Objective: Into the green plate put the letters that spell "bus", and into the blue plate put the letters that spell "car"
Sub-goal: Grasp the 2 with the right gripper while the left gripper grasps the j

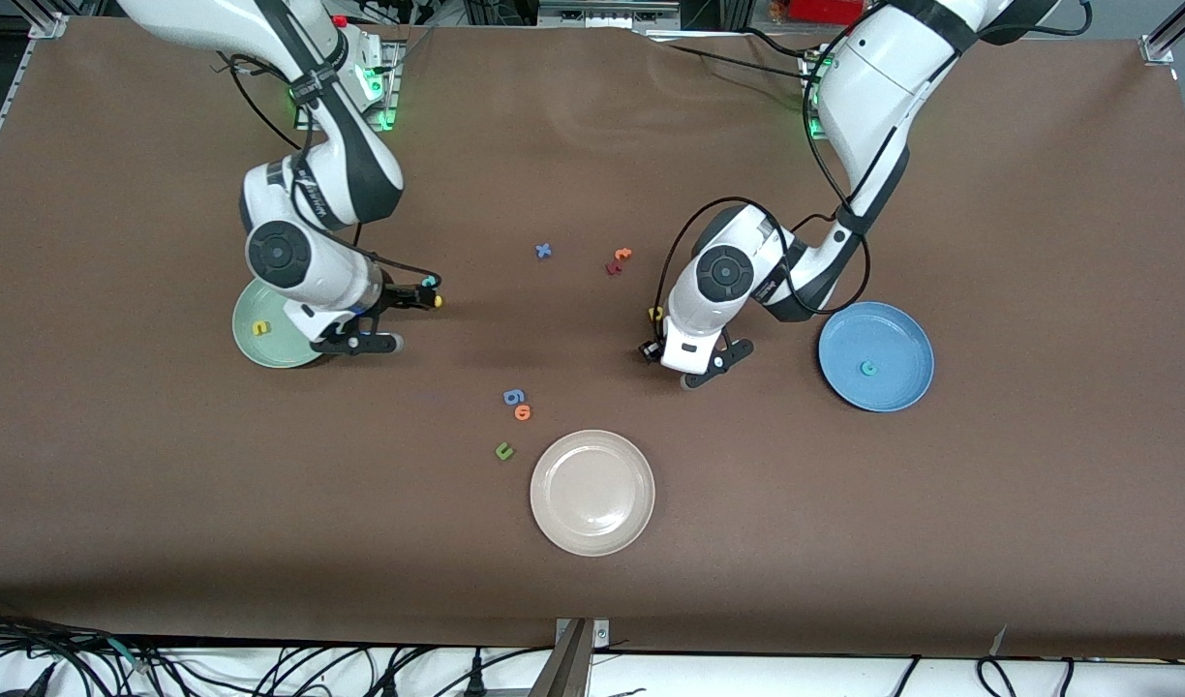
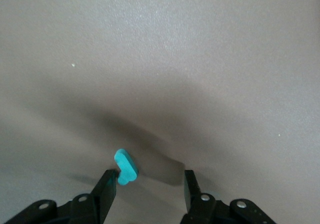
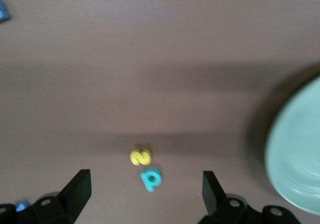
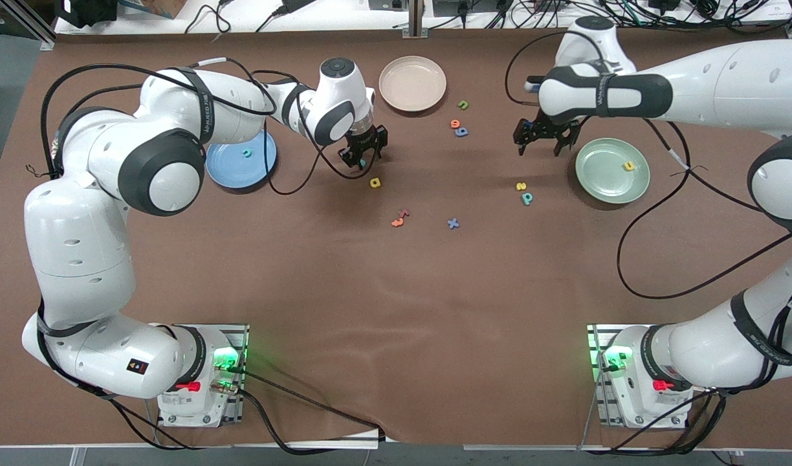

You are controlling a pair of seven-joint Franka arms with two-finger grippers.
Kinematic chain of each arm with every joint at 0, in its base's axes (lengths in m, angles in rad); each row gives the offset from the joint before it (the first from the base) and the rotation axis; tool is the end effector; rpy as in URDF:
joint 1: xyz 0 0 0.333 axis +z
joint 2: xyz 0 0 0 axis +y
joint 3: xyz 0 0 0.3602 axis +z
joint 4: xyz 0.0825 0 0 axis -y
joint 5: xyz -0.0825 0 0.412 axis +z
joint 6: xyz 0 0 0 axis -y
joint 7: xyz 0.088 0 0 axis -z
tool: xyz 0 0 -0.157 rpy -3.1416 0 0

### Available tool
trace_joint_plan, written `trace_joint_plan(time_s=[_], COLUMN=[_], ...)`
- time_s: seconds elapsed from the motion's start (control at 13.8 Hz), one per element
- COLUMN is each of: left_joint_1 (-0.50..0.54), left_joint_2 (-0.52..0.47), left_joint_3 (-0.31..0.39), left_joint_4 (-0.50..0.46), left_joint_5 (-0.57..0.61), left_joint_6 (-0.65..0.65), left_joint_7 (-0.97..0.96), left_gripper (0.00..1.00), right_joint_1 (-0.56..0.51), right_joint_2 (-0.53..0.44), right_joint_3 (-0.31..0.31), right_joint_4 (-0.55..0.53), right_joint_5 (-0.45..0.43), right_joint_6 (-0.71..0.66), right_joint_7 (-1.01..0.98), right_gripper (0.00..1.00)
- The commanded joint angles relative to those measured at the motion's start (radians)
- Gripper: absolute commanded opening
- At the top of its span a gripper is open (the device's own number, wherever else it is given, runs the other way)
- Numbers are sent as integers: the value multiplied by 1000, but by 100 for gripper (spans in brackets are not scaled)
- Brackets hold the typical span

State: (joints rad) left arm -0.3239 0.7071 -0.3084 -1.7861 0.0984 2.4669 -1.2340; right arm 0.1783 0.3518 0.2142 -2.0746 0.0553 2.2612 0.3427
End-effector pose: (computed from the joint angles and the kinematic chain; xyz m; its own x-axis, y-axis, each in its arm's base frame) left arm 0.5731 -0.4040 0.1355 0.8233 0.5537 -0.1252 0.5630 -0.8247 0.0548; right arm 0.5491 0.2319 0.2215 0.9822 0.0088 -0.1875 -0.0005 -0.9988 -0.0495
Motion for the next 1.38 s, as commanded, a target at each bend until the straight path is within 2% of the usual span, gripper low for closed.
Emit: trace_joint_plan(time_s=[0.0, 0.22, 0.36, 0.58, 0.87, 1.09, 1.31], left_joint_1=[-9, -6, -6, -7, -7, -7, -1], left_joint_2=[-21, -28, -29, -29, -29, -29, -32], left_joint_3=[11, 9, 9, 9, 11, 12, 11], left_joint_4=[-36, -55, -55, -55, -52, -52, -44], left_joint_5=[56, 109, 110, 112, 112, 112, 135], left_joint_6=[15, 15, 14, 7, -2, -8, -49], left_joint_7=[-28, -48, -48, -48, -45, -44, -48], left_gripper=[51, 49, 49, 37, 31, 31, 34], right_joint_1=[10, 13, 45, 53, 53, 53, 53], right_joint_2=[22, 55, 65, 81, 96, 96, 96], right_joint_3=[10, 10, 8, 7, 4, -3, -4], right_joint_4=[-64, -81, -87, -97, -133, -133, -133], right_joint_5=[15, 15, 14, 11, 3, 1, 1], right_joint_6=[113, 133, 159, 187, 247, 245, 242], right_joint_7=[4, 9, 65, 70, 68, 65, 65], right_gripper=[98, 89, 88, 83, 77, 64, 40])
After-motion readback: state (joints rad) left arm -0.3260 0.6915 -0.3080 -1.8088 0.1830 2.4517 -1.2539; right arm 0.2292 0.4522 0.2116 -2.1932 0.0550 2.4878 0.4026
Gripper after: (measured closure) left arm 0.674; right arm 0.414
